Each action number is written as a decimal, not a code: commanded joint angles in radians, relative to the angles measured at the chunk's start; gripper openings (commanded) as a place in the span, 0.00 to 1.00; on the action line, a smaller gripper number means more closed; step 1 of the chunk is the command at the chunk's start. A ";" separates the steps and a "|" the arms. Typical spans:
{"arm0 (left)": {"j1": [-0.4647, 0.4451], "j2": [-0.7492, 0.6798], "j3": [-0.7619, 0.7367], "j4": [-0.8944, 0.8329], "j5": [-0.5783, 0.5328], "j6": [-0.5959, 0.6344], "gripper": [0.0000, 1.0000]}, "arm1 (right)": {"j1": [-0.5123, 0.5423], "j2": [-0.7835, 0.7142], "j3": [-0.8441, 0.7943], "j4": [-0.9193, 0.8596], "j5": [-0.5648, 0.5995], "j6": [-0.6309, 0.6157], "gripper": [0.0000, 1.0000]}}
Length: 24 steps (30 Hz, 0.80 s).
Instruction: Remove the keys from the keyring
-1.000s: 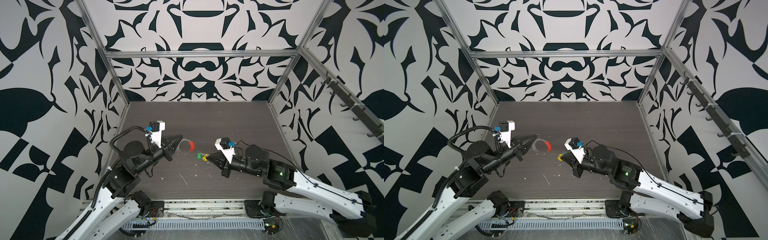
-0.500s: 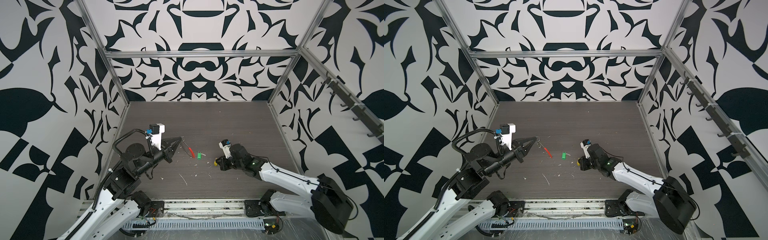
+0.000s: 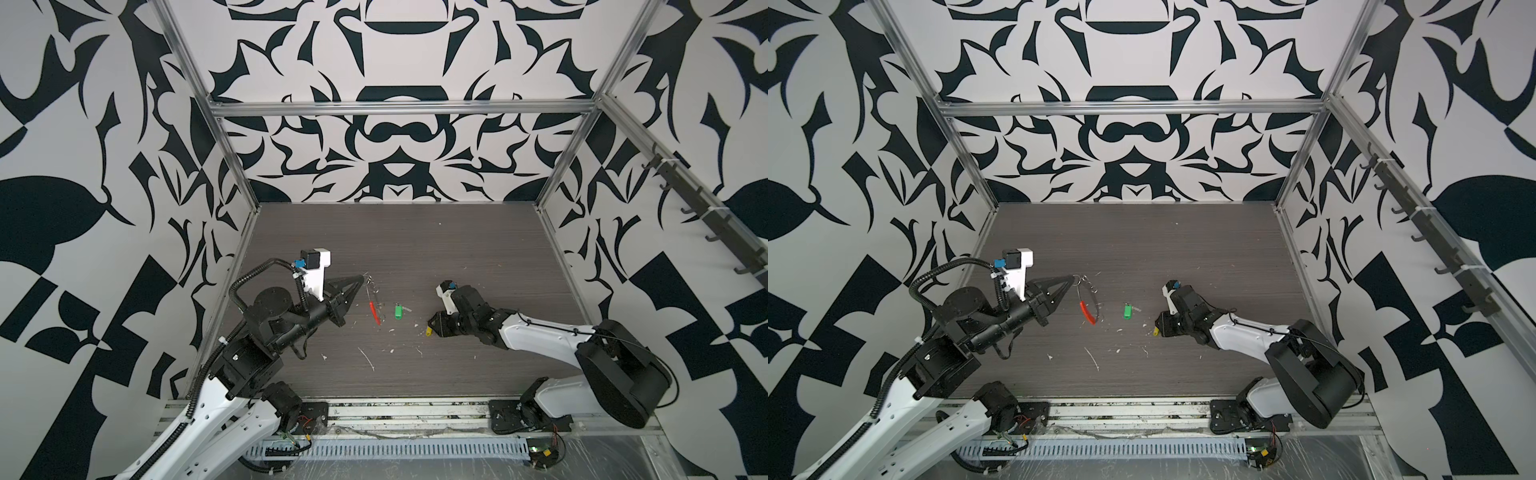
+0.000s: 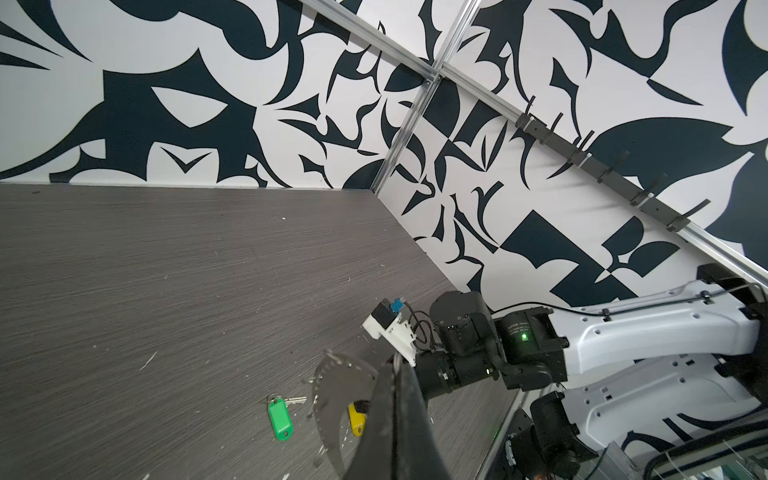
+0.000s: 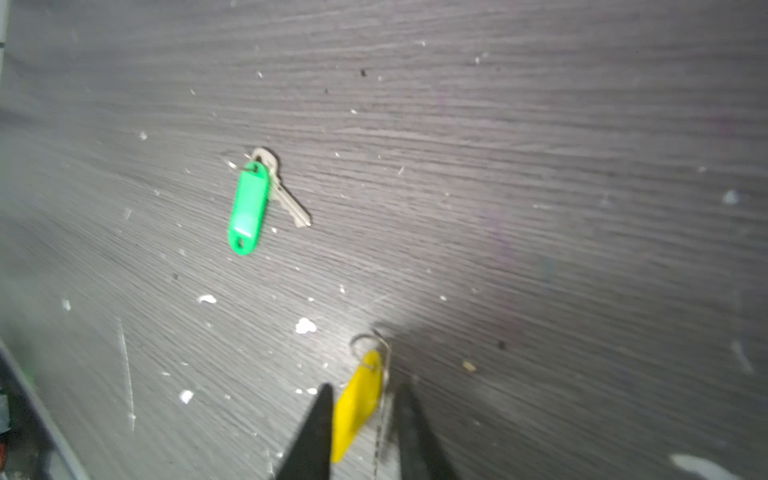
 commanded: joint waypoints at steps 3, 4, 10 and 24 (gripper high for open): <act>-0.004 -0.013 -0.011 0.032 0.001 -0.022 0.00 | -0.008 -0.068 0.046 -0.072 0.075 0.022 0.45; -0.004 -0.012 -0.010 0.030 0.004 -0.022 0.00 | -0.008 -0.087 0.055 -0.094 0.078 0.019 0.45; -0.004 -0.006 0.004 0.017 0.005 -0.024 0.00 | -0.003 -0.266 0.170 -0.197 -0.015 -0.053 0.66; -0.004 0.018 0.023 0.015 -0.037 -0.039 0.00 | 0.475 -0.286 0.543 -0.140 0.162 -0.336 0.72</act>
